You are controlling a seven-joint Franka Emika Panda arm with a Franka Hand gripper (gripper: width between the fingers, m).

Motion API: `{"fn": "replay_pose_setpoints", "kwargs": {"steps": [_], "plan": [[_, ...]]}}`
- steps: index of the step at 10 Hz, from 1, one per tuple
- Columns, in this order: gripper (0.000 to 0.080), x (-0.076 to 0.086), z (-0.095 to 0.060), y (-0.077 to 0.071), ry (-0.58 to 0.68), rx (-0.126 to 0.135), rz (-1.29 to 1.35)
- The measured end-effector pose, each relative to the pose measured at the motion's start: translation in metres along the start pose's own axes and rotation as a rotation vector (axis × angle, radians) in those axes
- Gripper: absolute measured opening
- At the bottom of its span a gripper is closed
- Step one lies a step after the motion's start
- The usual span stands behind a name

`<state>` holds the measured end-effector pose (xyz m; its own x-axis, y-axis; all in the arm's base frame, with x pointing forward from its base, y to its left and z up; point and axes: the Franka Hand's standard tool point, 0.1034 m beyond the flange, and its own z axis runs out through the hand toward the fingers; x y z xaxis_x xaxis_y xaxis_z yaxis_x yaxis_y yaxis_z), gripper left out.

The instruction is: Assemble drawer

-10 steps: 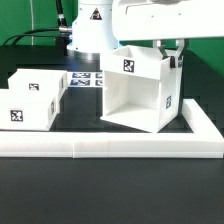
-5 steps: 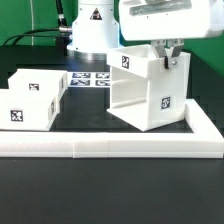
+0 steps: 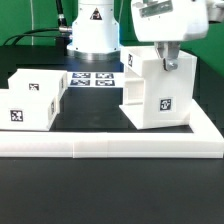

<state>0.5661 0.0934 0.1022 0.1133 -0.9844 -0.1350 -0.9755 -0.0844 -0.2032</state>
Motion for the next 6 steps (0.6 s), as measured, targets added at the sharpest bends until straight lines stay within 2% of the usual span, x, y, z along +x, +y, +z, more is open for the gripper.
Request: {"fn": "replay_pose_setpoints", "kwargs": {"steps": [1,3,6], "plan": [[0.0052,0.002,0.002,-0.005,-0.006,0.004,0.035],[0.0052,0.001,0.006,-0.025,-0.019,0.024,0.076],[0.0052,0.006,0.011,-0.054,-0.029,0.025,0.101]]}}
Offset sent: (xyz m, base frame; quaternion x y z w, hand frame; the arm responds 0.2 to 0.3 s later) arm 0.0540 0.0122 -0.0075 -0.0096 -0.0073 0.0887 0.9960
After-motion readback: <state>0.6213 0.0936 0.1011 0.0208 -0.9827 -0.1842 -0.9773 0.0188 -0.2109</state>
